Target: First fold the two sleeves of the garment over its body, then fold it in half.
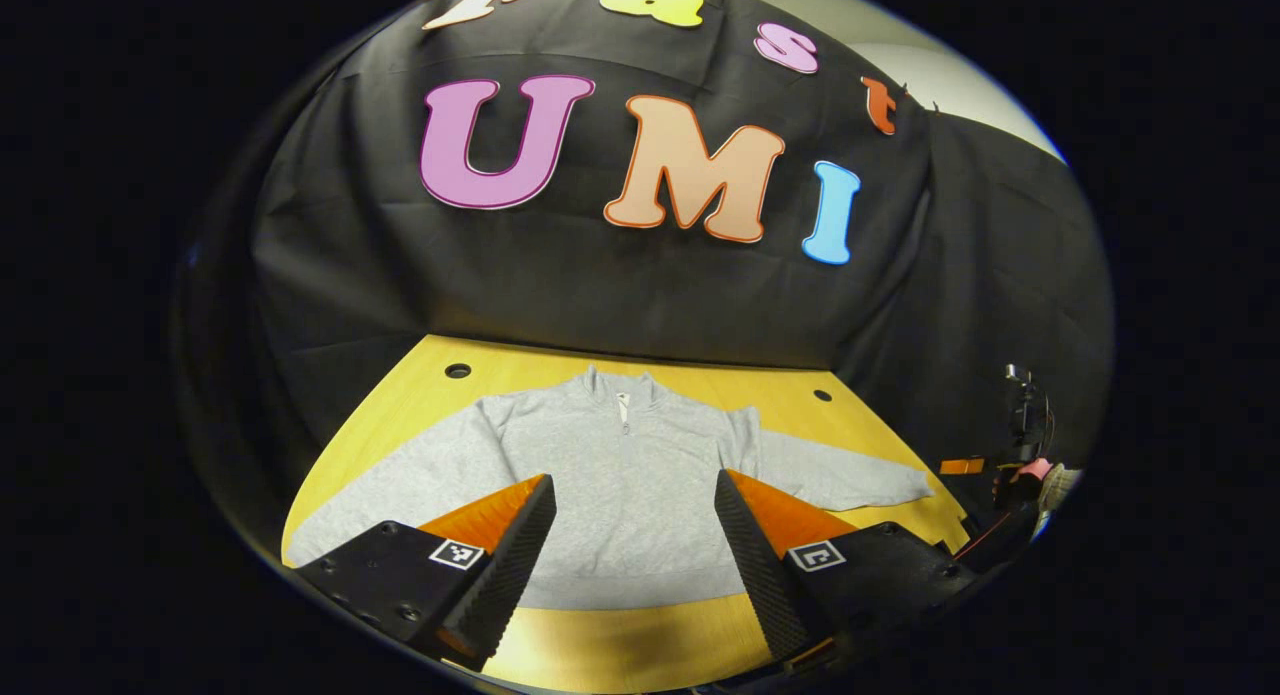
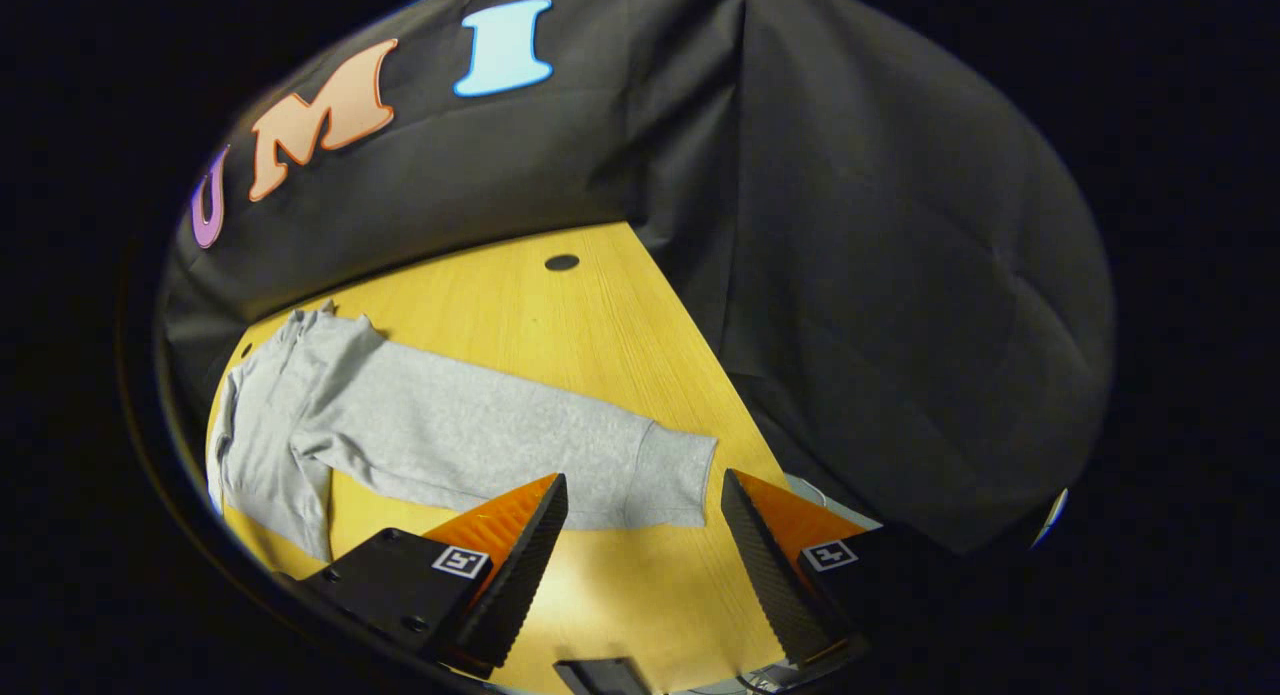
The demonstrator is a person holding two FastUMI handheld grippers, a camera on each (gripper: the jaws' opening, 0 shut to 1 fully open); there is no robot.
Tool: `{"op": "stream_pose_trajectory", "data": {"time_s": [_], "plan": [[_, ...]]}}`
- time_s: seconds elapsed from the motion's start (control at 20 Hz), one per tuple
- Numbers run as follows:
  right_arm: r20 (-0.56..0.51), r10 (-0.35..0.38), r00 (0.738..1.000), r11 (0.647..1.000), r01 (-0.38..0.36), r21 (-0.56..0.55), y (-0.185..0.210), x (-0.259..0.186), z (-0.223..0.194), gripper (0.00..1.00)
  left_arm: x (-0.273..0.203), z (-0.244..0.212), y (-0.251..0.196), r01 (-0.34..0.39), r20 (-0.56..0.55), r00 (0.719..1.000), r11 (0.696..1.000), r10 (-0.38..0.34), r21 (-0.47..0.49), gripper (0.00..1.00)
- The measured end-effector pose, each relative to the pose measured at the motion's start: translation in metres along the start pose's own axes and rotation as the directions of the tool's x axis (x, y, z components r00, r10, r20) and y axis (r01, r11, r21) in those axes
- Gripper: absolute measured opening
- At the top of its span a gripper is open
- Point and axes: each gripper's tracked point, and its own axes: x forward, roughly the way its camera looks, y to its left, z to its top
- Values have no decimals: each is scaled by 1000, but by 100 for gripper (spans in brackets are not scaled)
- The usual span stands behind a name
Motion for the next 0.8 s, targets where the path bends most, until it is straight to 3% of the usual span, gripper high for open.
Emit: {"op": "stream_pose_trajectory", "data": {"time_s": [0.25,0.3,0.45,0.75,0.8], "plan": [[-103,3,995,1000,-1,14,-9,45,-18,94,2,-7,6,-50,-10,999,998,50,-37,94],[-126,4,992,1000,-2,15,-12,51,-24,98,2,-10,6,-58,-17,998,997,57,-48,94],[-190,14,982,1000,-13,6,-12,61,-35,94,2,-20,1,-65,-33,997,995,62,-78,94],[-235,35,971,999,-38,-10,-9,69,-42,96,5,-26,-8,-86,-51,995,991,81,-98,94],[-234,38,972,999,-45,-23,-7,69,-42,88,7,-26,-11,-84,-51,996,991,79,-102,94]]}}
